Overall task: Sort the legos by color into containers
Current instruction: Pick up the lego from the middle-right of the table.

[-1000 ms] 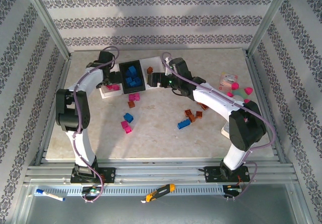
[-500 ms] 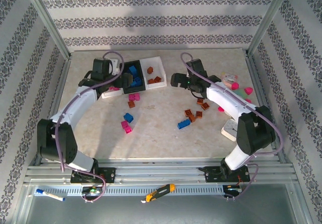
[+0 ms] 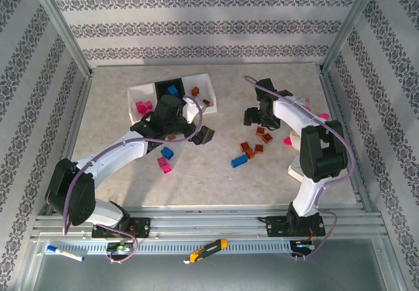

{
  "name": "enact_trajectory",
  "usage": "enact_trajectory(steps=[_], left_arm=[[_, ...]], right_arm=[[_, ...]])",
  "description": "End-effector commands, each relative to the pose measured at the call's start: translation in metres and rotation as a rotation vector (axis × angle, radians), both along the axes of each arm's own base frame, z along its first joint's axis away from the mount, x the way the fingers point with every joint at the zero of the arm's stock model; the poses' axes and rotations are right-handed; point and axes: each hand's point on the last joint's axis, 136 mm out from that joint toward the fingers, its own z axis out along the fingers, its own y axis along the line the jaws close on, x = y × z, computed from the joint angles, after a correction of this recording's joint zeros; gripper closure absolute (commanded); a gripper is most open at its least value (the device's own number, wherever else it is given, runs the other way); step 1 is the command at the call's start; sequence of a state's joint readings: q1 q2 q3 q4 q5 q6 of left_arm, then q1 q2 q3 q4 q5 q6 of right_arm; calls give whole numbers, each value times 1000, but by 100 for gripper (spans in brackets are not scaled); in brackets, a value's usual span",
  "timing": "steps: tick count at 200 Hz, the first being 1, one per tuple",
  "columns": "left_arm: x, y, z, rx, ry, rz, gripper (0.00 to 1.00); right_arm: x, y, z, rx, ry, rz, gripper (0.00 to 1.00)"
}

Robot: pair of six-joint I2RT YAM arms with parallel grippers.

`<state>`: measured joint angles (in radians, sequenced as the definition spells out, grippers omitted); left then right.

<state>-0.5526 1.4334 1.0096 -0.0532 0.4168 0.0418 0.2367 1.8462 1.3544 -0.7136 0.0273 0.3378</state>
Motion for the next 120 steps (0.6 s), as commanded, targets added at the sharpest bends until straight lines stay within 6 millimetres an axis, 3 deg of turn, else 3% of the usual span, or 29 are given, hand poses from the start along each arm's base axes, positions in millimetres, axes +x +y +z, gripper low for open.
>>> enact_trajectory(steps=[1, 83, 113, 120], left_arm=[[-6, -18, 9, -67, -41, -67, 1], [-3, -18, 13, -76, -73, -42, 1], [0, -19, 12, -97, -70, -28, 1], [1, -19, 11, -99, -61, -24, 1]], right_arm=[[-7, -8, -11, -31, 114, 60, 15], [-8, -9, -50, 18, 250, 17, 30], [-10, -6, -53, 34, 269, 5, 47], [-10, -6, -52, 32, 262, -3, 55]])
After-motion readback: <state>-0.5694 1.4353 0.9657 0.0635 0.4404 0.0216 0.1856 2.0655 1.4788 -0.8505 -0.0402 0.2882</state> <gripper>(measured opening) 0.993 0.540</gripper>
